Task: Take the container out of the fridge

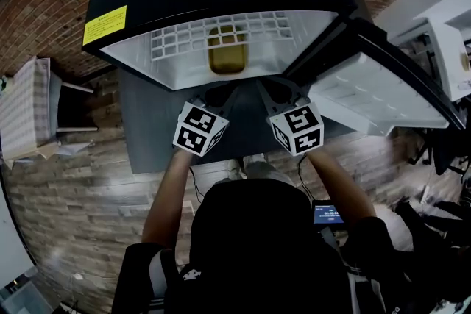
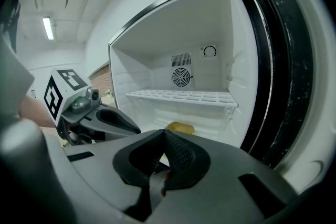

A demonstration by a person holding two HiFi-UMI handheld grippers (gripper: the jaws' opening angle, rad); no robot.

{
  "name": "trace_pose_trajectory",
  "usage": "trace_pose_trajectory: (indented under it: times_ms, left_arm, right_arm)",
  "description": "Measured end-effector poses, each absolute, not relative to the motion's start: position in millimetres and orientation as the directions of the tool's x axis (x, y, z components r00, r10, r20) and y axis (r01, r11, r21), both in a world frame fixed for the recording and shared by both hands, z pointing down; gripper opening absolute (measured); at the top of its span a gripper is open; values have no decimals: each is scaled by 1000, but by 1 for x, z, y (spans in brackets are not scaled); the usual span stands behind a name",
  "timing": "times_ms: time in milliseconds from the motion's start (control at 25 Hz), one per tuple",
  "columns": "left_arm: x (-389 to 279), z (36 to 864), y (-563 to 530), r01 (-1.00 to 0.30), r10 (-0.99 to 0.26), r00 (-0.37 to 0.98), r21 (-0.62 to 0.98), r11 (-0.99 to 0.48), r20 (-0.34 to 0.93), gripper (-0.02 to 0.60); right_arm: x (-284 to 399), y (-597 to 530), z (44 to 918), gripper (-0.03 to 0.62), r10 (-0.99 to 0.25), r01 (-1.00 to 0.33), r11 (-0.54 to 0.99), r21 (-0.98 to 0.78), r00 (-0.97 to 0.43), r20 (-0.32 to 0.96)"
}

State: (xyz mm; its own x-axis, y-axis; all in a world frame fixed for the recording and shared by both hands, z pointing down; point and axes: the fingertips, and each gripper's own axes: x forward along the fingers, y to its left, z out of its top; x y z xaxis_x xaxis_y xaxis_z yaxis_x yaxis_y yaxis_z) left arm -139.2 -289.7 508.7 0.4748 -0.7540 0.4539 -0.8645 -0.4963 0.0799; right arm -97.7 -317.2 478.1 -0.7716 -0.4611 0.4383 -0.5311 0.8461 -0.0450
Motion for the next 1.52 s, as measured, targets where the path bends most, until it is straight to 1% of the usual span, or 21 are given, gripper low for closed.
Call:
trace_pose_trajectory:
  times_ms: [280, 440, 520, 640, 800, 1120, 1360, 1520]
  left_arm:
    - [-145, 542, -300, -837, -684, 478, 47, -546, 551, 18]
    - [-139, 559, -302, -792, -613, 508, 48, -609, 604, 94]
    - [-142, 572, -305, -782, -596, 503, 35, -623, 626, 107]
    - [-150, 588, -309, -765, -568, 459, -21, -644, 683, 118]
    - [-156, 601, -318, -707, -544, 398, -131, -695, 739, 120]
    - [-155, 619, -336, -526, -518, 302, -313, -791, 800, 121]
    - [-166, 650, -342, -404, -478, 202, -372, -836, 855, 123]
    - [-166, 659, -345, -363, -461, 175, -378, -851, 870, 126]
  right_arm:
    - [-98, -326, 493, 40, -435, -519, 852, -62, -770, 467]
    - [-99, -331, 499, 40, -424, -514, 855, -67, -768, 480]
    - [-99, -333, 501, 40, -422, -514, 855, -71, -769, 481]
    - [-101, -334, 504, 40, -416, -513, 855, -81, -770, 483]
    - [-99, -332, 511, 40, -406, -511, 855, -91, -768, 495]
    - [-90, -332, 523, 40, -402, -522, 847, -103, -755, 519]
    - [-87, -328, 530, 40, -389, -522, 845, -115, -748, 537]
    - [-87, -325, 532, 40, -378, -516, 848, -118, -747, 547]
